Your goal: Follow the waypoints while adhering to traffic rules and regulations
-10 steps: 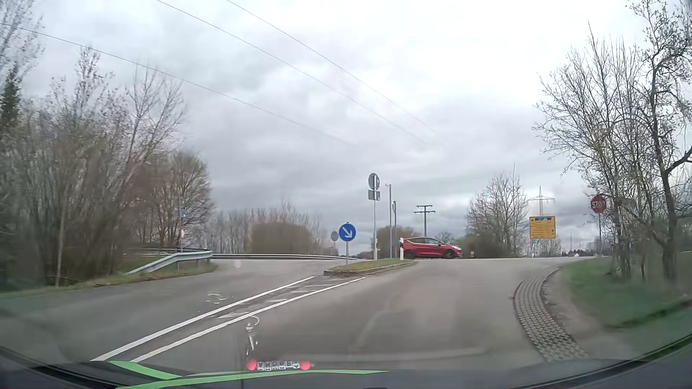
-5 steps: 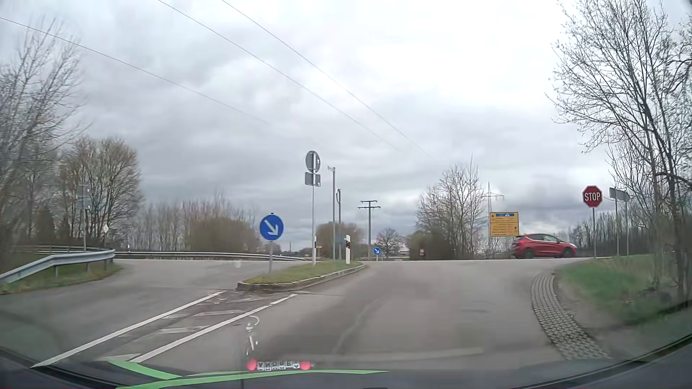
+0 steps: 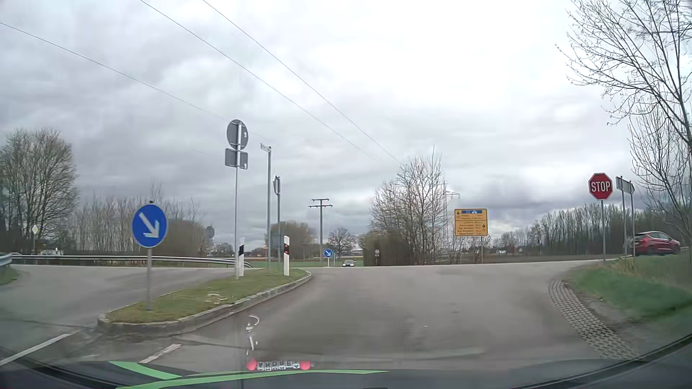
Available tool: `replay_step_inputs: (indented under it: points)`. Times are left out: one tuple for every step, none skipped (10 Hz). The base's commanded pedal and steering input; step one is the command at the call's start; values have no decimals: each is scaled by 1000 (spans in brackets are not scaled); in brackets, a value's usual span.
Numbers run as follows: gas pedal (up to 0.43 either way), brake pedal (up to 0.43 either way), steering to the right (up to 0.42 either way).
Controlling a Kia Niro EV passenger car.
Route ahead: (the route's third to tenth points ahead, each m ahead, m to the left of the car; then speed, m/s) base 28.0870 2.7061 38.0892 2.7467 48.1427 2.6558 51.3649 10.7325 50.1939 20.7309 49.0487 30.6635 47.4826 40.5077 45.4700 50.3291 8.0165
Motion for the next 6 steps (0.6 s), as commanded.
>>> replay_step_inputs:
  points:
    - [0, 140, 85]
    - [0, 159, 73]
    - [0, 189, 59]
    - [0, 195, 46]
    - [0, 195, 38]
    - [0, 201, 30]
